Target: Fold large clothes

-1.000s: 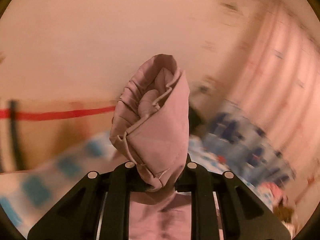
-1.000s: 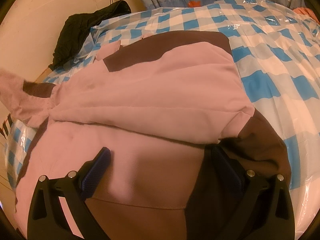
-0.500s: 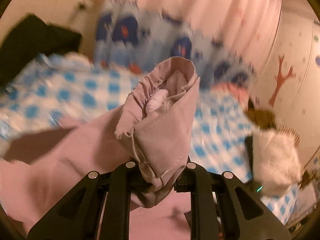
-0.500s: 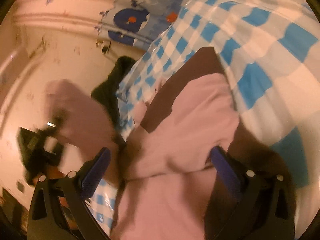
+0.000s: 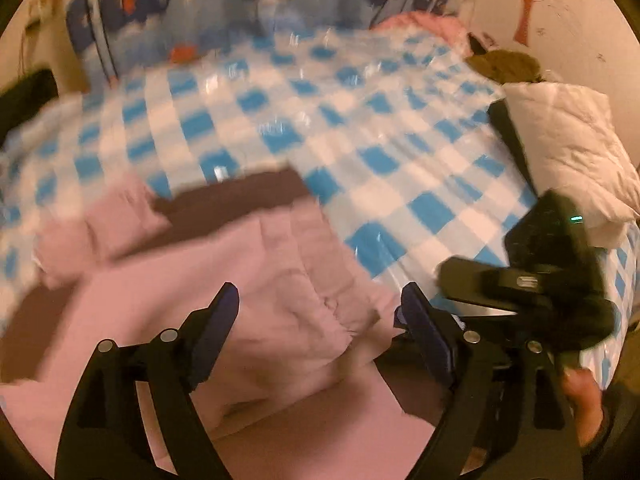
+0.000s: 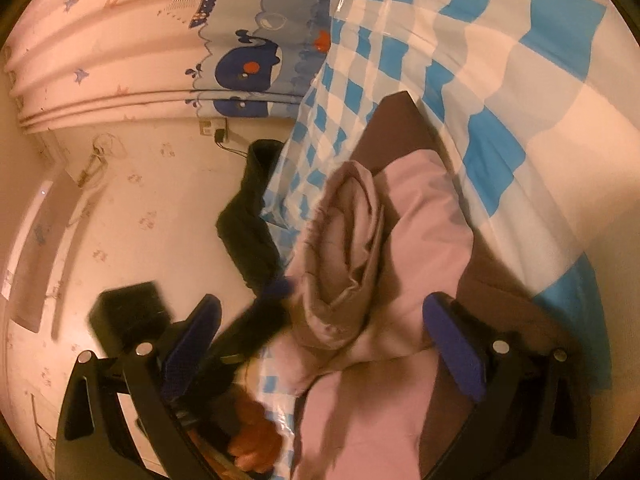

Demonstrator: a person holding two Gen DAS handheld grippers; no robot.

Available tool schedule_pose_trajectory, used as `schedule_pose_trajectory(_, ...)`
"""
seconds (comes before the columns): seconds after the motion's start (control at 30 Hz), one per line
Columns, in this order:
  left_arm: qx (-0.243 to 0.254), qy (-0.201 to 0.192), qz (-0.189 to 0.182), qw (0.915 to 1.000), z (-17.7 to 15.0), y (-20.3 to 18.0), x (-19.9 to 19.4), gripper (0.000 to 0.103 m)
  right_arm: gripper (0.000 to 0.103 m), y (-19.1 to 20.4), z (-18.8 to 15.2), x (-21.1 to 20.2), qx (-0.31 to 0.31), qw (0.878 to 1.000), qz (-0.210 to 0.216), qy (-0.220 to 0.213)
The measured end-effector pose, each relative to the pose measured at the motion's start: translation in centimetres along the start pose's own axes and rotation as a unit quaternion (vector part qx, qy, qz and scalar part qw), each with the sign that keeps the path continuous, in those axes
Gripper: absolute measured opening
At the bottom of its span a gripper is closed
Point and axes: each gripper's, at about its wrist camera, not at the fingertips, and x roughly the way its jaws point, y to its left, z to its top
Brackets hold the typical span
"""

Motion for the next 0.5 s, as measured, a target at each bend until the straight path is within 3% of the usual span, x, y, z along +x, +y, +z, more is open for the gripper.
schedule_pose_trajectory(0.13,-0.027,-0.057,0.034,0.9974,0.2,3.8,-7.3,0.088,0.097,2.5,0.4,0.0,-0.048,0.999,-0.018,0.009)
schedule_pose_trajectory(0.27,-0.113,-0.062,0.102,0.9864,-4.3,13.1,-10.8,0.088,0.097,5.3,1.2,1.2,-0.108,0.993,-0.033,0.021)
schedule_pose_trajectory(0.3,-0.138,-0.058,0.108,0.9829,-5.6,15.3,-11.2,0.088,0.097,6.0,1.4,1.9,-0.127,0.990,-0.057,0.026)
schedule_pose_trajectory(0.33,-0.165,-0.054,0.109,0.9787,-6.9,17.6,-11.4,0.088,0.097,6.6,1.7,3.3,-0.152,0.980,-0.121,0.037)
schedule_pose_trajectory(0.4,-0.217,-0.047,0.122,0.9673,-9.6,22.0,-11.8,0.088,0.097,6.1,2.3,6.0,-0.155,0.966,-0.199,0.062)
schedule_pose_trajectory(0.47,-0.257,-0.048,0.130,0.9565,-12.0,25.4,-11.8,0.088,0.097,5.1,2.8,8.1,-0.140,0.960,-0.228,0.085)
schedule_pose_trajectory(0.5,-0.273,-0.046,0.132,0.9519,-13.0,26.6,-11.5,0.088,0.089,5.2,2.8,9.0,-0.153,0.957,-0.230,0.088)
